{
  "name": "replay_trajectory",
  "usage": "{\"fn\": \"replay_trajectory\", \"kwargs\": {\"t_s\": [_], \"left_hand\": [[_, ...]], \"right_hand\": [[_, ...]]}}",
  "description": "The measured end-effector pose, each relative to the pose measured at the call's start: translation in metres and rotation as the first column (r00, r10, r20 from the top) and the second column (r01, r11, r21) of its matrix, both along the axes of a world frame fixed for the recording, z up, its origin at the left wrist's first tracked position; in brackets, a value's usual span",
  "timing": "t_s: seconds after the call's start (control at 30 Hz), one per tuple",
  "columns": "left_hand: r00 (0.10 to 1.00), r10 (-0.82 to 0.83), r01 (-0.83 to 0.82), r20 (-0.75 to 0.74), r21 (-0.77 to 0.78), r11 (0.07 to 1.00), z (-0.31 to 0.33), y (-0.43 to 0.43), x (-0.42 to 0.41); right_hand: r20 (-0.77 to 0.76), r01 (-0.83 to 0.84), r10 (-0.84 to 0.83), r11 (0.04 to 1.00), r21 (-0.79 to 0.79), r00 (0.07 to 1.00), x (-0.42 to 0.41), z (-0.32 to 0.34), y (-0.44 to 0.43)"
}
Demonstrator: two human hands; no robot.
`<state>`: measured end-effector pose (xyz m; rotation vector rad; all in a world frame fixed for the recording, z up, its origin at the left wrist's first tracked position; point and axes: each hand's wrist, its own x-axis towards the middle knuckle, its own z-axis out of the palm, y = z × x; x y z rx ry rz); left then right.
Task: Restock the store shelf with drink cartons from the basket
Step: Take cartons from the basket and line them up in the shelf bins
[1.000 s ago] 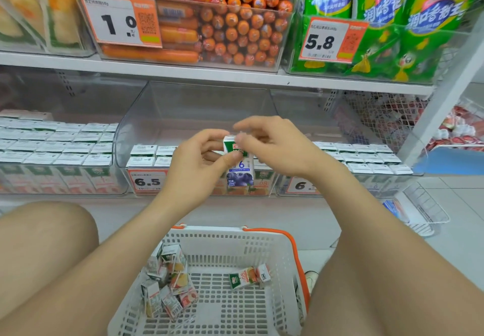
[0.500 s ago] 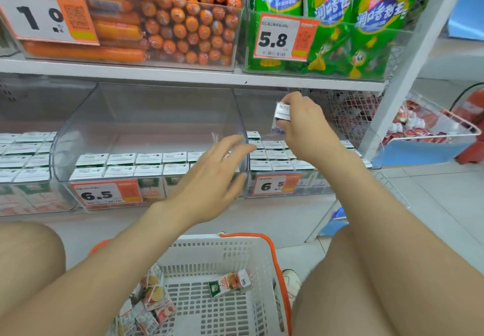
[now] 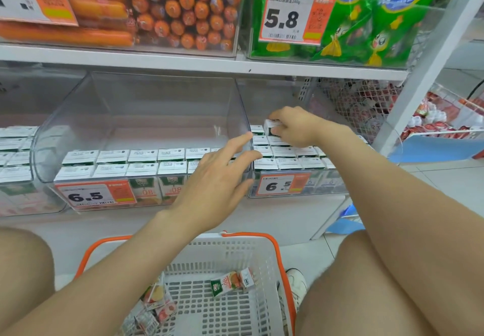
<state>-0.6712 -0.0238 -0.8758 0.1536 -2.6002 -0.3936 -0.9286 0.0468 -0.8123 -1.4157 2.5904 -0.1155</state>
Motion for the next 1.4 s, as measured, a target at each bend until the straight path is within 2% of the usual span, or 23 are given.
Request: {"fn": "replay_trajectory", "kwargs": {"t_s": [0.1, 0.17, 0.23, 0.33, 0.4, 0.47, 0.5, 0.57, 0.67, 0.77, 0.87, 1.03, 1.2, 1.27, 1.4], "left_hand": [[0.999, -0.028, 0.028, -0.021, 0.024, 0.999, 0.001, 0.000, 0.003], [0.998, -0.042, 0.045, -0.037, 0.074, 0.996, 0.002, 0.001, 0.008], [0.993, -0.014, 0.028, -0.117, 0.121, 0.992, 0.000, 0.005, 0.015], [0.970, 0.053, -0.031, -0.235, 0.099, 0.995, -0.006, 0.013, 0.028], [0.968, 0.054, -0.043, -0.245, 0.050, 0.998, -0.011, 0.019, 0.040], [0.981, 0.075, -0.075, -0.180, 0.006, 0.997, -0.020, 0.021, 0.052], [0.990, 0.096, -0.094, -0.100, 0.020, 0.995, -0.026, 0.020, 0.057], [0.984, 0.099, -0.116, 0.151, 0.105, 0.988, -0.038, 0.017, 0.069], [0.860, -0.020, -0.077, 0.510, 0.167, 0.983, -0.056, 0.016, 0.084], [0.719, -0.080, -0.066, 0.690, 0.183, 0.981, -0.082, 0.017, 0.097], [0.607, -0.100, -0.076, 0.788, 0.183, 0.980, -0.111, 0.021, 0.107], [0.454, -0.104, -0.056, 0.885, 0.144, 0.988, -0.167, 0.027, 0.116], [0.308, -0.114, -0.044, 0.945, 0.133, 0.990, -0.225, 0.025, 0.125], [0.274, -0.111, -0.035, 0.955, 0.126, 0.991, -0.245, 0.019, 0.132], [0.234, -0.110, -0.067, 0.966, 0.129, 0.989, -0.274, 0.013, 0.145]], "right_hand": [[0.041, 0.018, -0.021, 0.997, 0.070, 0.999, 0.009, -0.005, 0.000], [0.070, 0.054, -0.057, 0.998, 0.044, 0.996, 0.019, -0.007, 0.004], [0.057, 0.068, -0.067, 0.998, -0.014, 0.996, 0.029, -0.004, 0.010], [-0.029, 0.038, -0.045, 0.975, -0.221, 0.999, 0.051, 0.006, 0.018], [-0.108, 0.008, -0.056, 0.915, -0.404, 0.993, 0.078, 0.016, 0.026], [-0.130, -0.025, -0.058, 0.830, -0.557, 0.990, 0.114, 0.023, 0.037], [-0.120, -0.066, -0.007, 0.805, -0.589, 0.993, 0.133, 0.024, 0.044], [-0.085, -0.175, 0.153, 0.838, -0.516, 0.985, 0.172, 0.018, 0.058], [0.010, -0.336, 0.344, 0.922, -0.192, 0.939, 0.215, -0.015, 0.074], [0.088, -0.468, 0.459, 0.867, 0.170, 0.884, 0.240, -0.063, 0.090], [0.220, -0.528, 0.479, 0.772, 0.355, 0.850, 0.248, -0.111, 0.100], [0.306, -0.561, 0.472, 0.666, 0.492, 0.827, 0.251, -0.182, 0.101], [0.386, -0.610, 0.484, 0.499, 0.615, 0.785, 0.259, -0.247, 0.102], [0.410, -0.643, 0.525, 0.410, 0.647, 0.746, 0.263, -0.270, 0.104], [0.358, -0.656, 0.620, 0.353, 0.667, 0.698, 0.268, -0.308, 0.107]]}}
